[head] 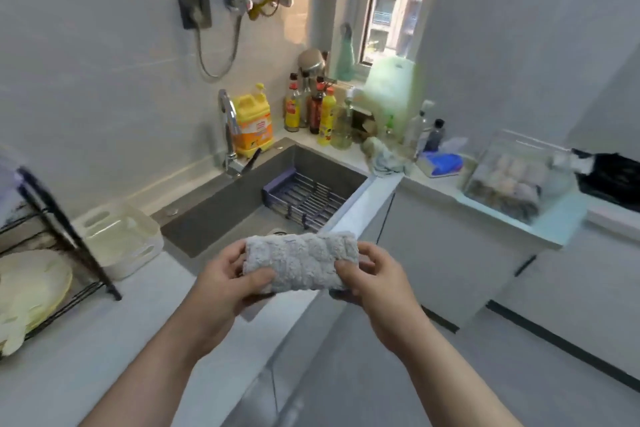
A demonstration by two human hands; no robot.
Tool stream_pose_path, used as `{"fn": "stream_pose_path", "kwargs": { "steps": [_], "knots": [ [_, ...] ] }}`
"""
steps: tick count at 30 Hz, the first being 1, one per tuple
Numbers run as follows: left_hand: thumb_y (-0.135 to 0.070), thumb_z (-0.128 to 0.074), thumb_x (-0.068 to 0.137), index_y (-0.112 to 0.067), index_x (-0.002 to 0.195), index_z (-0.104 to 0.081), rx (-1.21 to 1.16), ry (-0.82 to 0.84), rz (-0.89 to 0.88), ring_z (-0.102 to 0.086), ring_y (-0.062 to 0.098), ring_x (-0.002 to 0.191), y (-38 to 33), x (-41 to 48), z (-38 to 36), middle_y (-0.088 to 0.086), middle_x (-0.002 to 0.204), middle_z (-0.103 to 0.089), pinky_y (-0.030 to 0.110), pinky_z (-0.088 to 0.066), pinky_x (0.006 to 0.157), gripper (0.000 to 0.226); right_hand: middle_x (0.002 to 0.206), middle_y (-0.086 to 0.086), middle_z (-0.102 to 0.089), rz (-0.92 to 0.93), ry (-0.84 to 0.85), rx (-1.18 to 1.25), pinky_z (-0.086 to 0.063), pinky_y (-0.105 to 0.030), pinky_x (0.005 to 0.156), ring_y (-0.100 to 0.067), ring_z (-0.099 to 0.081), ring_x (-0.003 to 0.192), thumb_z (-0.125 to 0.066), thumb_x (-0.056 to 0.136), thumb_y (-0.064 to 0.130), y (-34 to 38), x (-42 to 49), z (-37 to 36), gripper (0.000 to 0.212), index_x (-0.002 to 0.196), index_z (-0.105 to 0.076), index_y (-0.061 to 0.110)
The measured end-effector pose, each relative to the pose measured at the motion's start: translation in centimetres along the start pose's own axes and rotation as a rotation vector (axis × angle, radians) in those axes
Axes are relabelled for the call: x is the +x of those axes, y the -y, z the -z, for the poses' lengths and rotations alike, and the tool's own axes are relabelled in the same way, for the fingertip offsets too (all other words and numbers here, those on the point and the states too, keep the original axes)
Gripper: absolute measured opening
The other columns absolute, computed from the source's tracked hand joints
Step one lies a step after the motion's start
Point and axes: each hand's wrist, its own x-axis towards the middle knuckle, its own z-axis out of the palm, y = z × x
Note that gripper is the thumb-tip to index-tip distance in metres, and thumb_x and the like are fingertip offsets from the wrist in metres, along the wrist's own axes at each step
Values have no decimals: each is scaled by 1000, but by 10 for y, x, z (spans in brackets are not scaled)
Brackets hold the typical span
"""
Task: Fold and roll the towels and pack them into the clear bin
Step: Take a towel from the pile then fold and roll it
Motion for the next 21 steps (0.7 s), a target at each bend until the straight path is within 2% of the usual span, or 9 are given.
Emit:
{"fn": "stream_pose_path", "kwargs": {
  "steps": [3, 7, 9, 12, 14, 16, 19, 21],
  "knots": [
    [2, -63, 79, -6, 125, -56, -66, 73, 8, -69, 29, 99, 8, 46, -73, 14, 114, -70, 33, -59, 78, 48, 98, -14, -74, 40, -105, 77, -57, -30, 72, -24, -72, 85, -66, 87, 3, 14, 6, 75, 24, 110, -64, 11],
    [13, -54, 85, -5, 120, -58, -30, 164, 30, -71, 23, 90, 27, 90, -167, 13, 105, -73, 32, -58, 79, 39, 97, -8, -75, 53, -214, 124, -57, -25, 73, -20, -71, 88, -72, 81, -1, 28, 7, 162, 35, 113, -63, 11],
    [14, -60, 80, -6, 118, -59, -30, 222, 43, -71, 22, 88, 36, 108, -208, 14, 104, -73, 29, -58, 77, 43, 104, -10, -74, 66, -255, 121, -56, -25, 79, -23, -70, 96, -74, 73, 2, 35, 3, 201, 45, 116, -62, 8],
    [5, -69, 65, -4, 118, -59, -16, 347, 83, -71, 23, 90, 46, 133, -264, 18, 109, -71, 26, -59, 73, 55, 106, -9, -74, 71, -340, 48, -54, -29, 92, -24, -68, 105, -67, 76, 0, 45, -3, 255, 37, 112, -68, 8],
    [7, -70, 63, -4, 115, -61, -11, 402, 108, -71, 22, 88, 51, 151, -300, 16, 105, -72, 25, -58, 71, 54, 107, -13, -73, 62, -418, 61, -51, -35, 97, -22, -69, 101, -62, 79, -4, 49, 2, 285, 31, 107, -71, 6],
    [7, -70, 61, -5, 110, -62, -13, 428, 118, -72, 20, 83, 56, 172, -332, 14, 99, -74, 24, -58, 67, 52, 110, -19, -71, 58, -501, 148, -51, -37, 96, -21, -67, 94, -61, 79, -5, 51, 14, 312, 28, 104, -71, 4],
    [1, -67, 59, -8, 106, -63, -18, 463, 126, -71, 17, 80, 67, 212, -373, 10, 94, -75, 22, -57, 64, 48, 103, -12, -72, 61, -593, 259, -55, -38, 88, -19, -65, 86, -55, 88, -8, 52, 46, 346, 27, 105, -69, 9],
    [9, -70, 64, -8, 105, -63, -22, 482, 132, -71, 17, 80, 74, 247, -396, 9, 94, -75, 23, -58, 66, 45, 94, -6, -71, 66, -631, 313, -57, -39, 84, -14, -65, 76, -54, 91, -5, 55, 75, 368, 25, 106, -67, 11]
  ]
}}
